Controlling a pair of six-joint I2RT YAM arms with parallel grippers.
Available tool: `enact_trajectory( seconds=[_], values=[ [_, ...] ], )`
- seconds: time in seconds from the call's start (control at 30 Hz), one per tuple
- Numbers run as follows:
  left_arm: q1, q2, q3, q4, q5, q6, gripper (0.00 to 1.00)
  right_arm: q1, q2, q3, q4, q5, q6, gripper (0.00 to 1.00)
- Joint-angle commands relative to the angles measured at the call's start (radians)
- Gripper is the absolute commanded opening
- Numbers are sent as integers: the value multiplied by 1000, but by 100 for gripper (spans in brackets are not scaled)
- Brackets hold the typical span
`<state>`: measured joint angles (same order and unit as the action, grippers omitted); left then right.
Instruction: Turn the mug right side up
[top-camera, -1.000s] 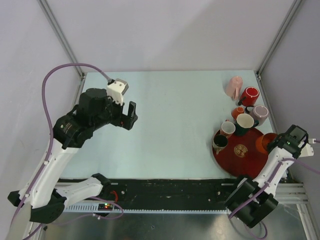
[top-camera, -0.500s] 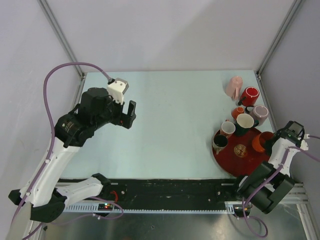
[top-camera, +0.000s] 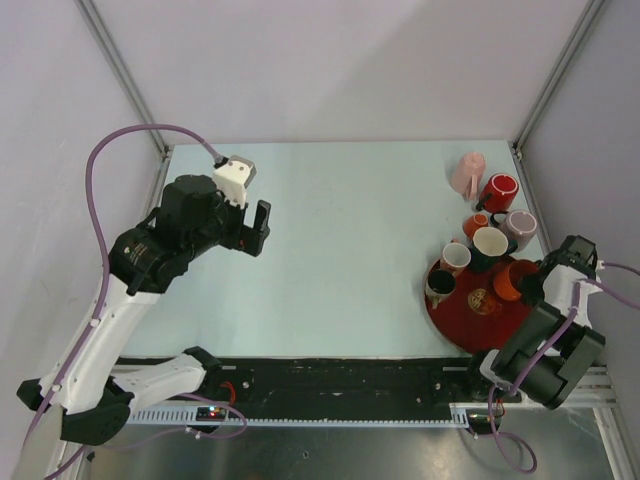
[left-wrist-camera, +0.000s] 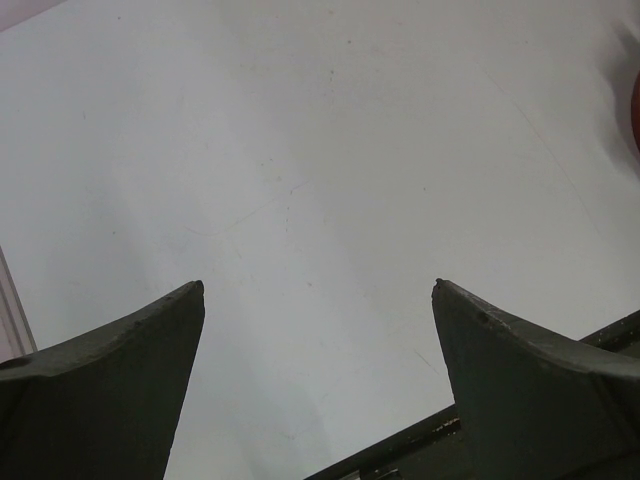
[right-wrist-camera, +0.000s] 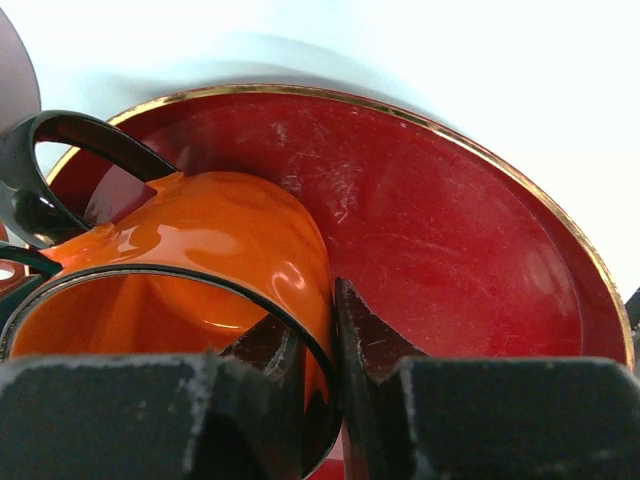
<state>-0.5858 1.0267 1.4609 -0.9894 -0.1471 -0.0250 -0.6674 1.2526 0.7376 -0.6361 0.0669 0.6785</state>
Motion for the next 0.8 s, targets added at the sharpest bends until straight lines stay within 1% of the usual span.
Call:
enact_trajectory(
  seconds=[0.0,0.07,0.1,0.3,0.43,0.5,0.63,0.77],
  values=[
    [6,-13,37,22,-17,18,98,13,28,78,54,1,22,15],
    [7,-15,37,21,-20,14,98,12,42,94,45,0,24,22],
    [8,-16,36,22,-18,12,98,12,46,98,42,2,26,24],
    [18,-15,41,22,-12,2,98,-4,70,103,43,15,26,24],
    [22,-13,49,21,-11,0,98,-11,99,119,43,-20,18,29],
    [24,-13,51,21,-12,1,98,-17,97,122,41,-31,16,36],
    [32,-16,52,22,-12,4,98,-50,59,128,43,-51,17,54],
    [36,-17,48,22,-8,5,98,-52,3,184,17,-18,-12,66]
  ],
)
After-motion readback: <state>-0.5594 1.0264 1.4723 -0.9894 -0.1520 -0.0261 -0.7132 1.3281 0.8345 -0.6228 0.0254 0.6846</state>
